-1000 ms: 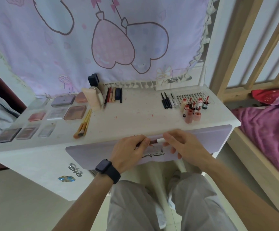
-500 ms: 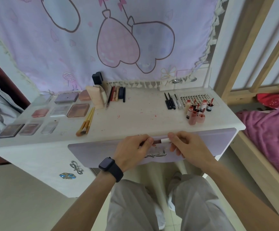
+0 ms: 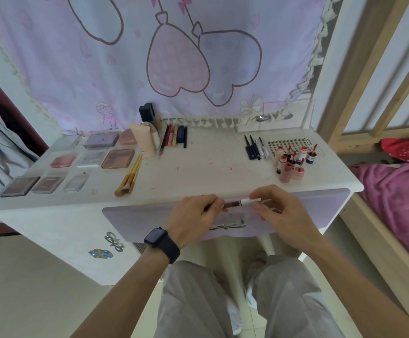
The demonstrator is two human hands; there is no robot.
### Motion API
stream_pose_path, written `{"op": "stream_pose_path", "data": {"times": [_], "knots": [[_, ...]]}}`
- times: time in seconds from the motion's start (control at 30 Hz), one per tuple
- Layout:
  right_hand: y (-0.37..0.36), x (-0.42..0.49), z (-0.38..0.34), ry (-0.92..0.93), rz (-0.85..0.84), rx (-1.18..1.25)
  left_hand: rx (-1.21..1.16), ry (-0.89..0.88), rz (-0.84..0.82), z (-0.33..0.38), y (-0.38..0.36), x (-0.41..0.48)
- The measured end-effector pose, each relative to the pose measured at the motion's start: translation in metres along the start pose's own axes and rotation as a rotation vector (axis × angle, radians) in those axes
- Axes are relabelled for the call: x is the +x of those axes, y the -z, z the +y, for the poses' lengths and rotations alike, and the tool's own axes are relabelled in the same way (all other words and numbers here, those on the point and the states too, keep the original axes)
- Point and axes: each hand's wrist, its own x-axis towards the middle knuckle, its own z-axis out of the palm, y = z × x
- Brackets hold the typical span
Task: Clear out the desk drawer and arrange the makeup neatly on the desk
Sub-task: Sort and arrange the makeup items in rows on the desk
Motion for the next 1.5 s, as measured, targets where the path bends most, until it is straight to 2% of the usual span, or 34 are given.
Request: {"op": "stream_pose_path", "data": {"times": [0.2,0.43,0.87,1.13,1.5], "knots": [[-0.002,0.0,-0.003,-0.018,-0.036,0.013,0.019,-0.002,-0.015,0.003,0.002,-0.002],[0.001,0.001,-0.003,0.01,-0.004,0.119,-0.153,0.045,-0.023,0.007,0.005,-0.003],[0.014,0.002,-0.002,0.079,0.043,0.058,-0.295,0.077,-0.07,0.003,0.007,0.0],[0.021,0.004,-0.004,0.153,0.086,-0.067,-0.419,0.107,-0.063,0.0,0.007,0.003],[0.024,0.002,-0.006,0.184,0.156,-0.11,-0.376,0.112,-0.04,-0.001,0.012,0.005]]}}
